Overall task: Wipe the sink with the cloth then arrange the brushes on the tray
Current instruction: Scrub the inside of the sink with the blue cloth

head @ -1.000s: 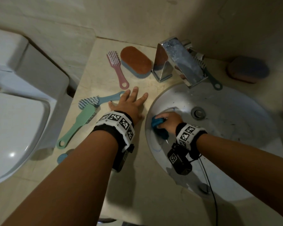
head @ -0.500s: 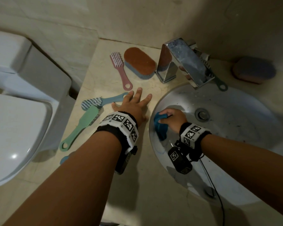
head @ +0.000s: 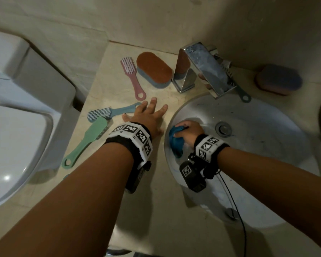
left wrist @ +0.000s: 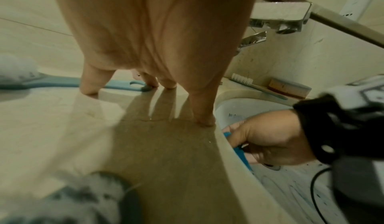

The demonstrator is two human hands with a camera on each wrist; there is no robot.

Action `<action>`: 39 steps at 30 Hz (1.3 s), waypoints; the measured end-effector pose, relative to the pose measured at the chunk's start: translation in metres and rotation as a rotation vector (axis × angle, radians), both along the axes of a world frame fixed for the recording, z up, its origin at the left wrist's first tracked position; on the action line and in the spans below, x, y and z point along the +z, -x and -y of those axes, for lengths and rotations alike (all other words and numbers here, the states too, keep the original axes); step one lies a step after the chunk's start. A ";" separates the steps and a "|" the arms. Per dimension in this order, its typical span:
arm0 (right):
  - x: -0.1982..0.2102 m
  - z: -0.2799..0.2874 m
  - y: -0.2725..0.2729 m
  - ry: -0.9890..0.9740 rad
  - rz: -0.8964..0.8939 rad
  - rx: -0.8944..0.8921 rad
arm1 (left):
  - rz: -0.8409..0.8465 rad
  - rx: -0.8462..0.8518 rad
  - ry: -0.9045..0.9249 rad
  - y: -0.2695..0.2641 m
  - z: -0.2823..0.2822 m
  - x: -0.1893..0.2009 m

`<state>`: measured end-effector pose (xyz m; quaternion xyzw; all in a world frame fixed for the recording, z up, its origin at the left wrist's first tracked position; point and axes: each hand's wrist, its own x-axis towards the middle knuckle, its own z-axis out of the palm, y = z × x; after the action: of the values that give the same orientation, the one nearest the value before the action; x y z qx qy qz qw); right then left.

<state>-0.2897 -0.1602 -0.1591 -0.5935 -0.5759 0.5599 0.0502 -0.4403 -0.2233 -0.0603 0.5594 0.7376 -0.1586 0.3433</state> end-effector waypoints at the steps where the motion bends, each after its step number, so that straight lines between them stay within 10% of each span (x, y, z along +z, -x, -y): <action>1: 0.000 -0.007 0.003 0.019 -0.014 -0.074 | 0.000 0.000 0.000 0.000 0.000 0.000; 11: 0.005 0.028 -0.009 0.046 0.025 0.220 | 0.002 -0.011 -0.006 0.000 -0.001 0.000; 19: 0.003 0.008 0.000 0.030 -0.097 -0.072 | 0.008 0.000 0.004 0.000 -0.001 0.002; 28: 0.011 0.030 -0.010 -0.078 0.112 0.417 | 0.008 -0.009 0.007 -0.001 -0.001 0.006; 34: 0.008 0.006 0.001 -0.040 -0.081 -0.060 | 0.005 -0.005 0.010 -0.002 -0.001 0.006; 39: 0.013 0.013 -0.014 0.077 -0.133 0.053 | 0.004 -0.013 0.014 -0.002 -0.001 0.006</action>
<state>-0.2759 -0.1728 -0.1465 -0.5409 -0.5650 0.6210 0.0508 -0.4387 -0.2222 -0.0544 0.5620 0.7322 -0.1646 0.3477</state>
